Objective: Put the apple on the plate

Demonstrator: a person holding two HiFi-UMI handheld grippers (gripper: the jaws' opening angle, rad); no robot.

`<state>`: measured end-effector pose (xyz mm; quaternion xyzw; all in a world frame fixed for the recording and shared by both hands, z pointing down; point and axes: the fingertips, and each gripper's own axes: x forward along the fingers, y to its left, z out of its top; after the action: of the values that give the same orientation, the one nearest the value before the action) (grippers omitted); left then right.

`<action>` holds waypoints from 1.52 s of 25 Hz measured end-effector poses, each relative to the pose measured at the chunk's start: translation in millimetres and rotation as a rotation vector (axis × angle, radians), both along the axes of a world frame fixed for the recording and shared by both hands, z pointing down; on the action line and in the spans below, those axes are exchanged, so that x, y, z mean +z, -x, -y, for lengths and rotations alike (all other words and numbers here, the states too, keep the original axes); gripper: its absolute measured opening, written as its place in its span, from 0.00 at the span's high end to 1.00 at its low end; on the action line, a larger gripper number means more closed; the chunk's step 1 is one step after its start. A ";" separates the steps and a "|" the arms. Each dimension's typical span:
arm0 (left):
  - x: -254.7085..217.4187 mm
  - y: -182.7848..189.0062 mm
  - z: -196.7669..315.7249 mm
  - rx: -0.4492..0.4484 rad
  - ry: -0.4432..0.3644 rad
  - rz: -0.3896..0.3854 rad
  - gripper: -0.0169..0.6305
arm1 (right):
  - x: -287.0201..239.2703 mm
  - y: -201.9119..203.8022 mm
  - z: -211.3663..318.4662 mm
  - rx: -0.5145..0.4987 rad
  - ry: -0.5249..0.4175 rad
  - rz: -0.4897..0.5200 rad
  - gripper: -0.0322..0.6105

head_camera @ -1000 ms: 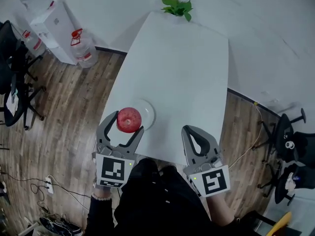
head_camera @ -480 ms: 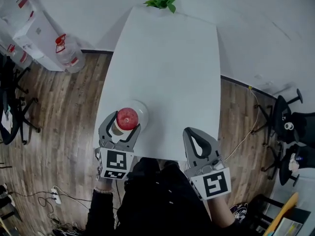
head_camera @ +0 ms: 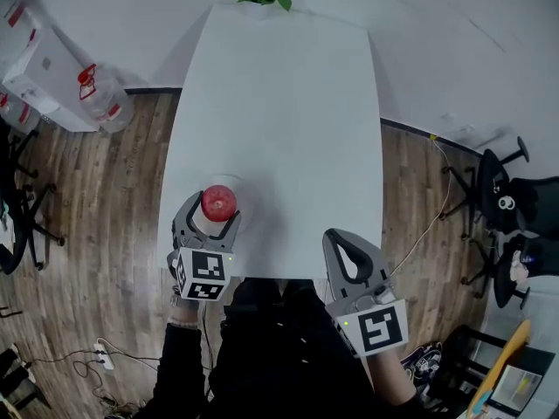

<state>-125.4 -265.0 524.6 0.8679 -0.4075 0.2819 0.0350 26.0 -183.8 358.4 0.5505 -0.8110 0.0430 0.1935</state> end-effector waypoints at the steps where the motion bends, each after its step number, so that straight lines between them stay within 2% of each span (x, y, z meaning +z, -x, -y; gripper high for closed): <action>1: 4.5 -0.9 1.9 0.000 0.008 0.000 0.44 | 0.8 -1.1 -0.3 0.005 0.000 -0.001 0.88; 5: 20.1 -3.8 5.7 -0.023 0.065 -0.053 0.44 | 4.6 -4.5 -3.9 0.017 0.028 -0.012 0.88; 9: 18.5 -6.0 13.2 -0.031 0.067 -0.073 0.44 | 5.4 -8.6 -7.0 0.030 0.052 -0.022 0.88; 19: 52.8 -7.7 13.0 -0.017 0.092 0.016 0.44 | 12.9 -11.5 -14.2 0.037 0.076 -0.041 0.88; 30: 56.8 -15.3 11.3 0.023 0.034 0.064 0.44 | 18.3 -10.3 -15.2 0.020 0.088 -0.043 0.88; 38: 57.6 -11.2 12.5 -0.019 0.095 -0.019 0.44 | 15.3 -8.3 -12.4 0.009 0.074 -0.051 0.88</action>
<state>-114.2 -277.5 582.2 0.8638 -0.4016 0.2926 0.0828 34.3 -171.4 373.8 0.5477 -0.8010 0.0598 0.2342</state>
